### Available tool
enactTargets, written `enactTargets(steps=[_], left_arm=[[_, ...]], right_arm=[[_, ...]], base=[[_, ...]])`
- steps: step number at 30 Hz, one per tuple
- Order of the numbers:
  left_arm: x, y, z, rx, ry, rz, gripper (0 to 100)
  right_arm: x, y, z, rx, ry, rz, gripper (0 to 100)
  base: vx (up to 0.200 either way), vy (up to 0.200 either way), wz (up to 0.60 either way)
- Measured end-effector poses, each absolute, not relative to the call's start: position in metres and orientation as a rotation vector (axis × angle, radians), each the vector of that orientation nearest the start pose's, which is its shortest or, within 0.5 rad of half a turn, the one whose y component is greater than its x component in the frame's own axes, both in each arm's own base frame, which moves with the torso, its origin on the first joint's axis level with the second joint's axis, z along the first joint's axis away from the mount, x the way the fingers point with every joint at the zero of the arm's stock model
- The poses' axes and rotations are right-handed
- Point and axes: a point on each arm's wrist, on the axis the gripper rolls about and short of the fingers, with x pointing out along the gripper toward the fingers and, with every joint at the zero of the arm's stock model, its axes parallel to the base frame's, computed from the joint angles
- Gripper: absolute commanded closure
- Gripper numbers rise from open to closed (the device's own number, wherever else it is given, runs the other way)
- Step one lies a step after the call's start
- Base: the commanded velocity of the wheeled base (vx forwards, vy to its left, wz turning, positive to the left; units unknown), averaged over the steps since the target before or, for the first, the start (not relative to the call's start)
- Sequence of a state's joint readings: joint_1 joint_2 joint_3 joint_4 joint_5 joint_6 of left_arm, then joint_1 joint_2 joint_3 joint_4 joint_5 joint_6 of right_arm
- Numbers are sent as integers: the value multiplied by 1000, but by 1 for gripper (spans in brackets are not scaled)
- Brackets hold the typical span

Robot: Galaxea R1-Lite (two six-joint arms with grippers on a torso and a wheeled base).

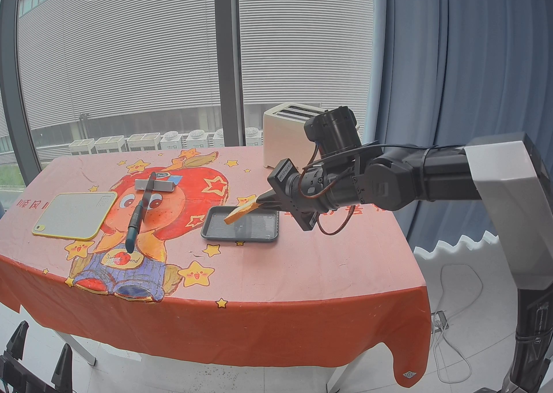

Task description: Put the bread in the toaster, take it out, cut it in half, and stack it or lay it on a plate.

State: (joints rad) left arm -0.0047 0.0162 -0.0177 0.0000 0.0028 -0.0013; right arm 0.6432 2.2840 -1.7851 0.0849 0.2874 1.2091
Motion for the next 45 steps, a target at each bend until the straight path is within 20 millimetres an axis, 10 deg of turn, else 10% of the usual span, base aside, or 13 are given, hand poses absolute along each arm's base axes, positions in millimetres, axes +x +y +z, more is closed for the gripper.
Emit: enactTargets(steps=[19, 45], left_arm=[[-23, 0, 81, -1, -1, -2, 0], [-23, 0, 81, -1, -1, -2, 0]], right_arm=[[345, 260, 193, 691, 882, 497, 100], [320, 224, 186, 145, 749, 591, 100]], base=[[0, 0, 0], [0, 0, 0]])
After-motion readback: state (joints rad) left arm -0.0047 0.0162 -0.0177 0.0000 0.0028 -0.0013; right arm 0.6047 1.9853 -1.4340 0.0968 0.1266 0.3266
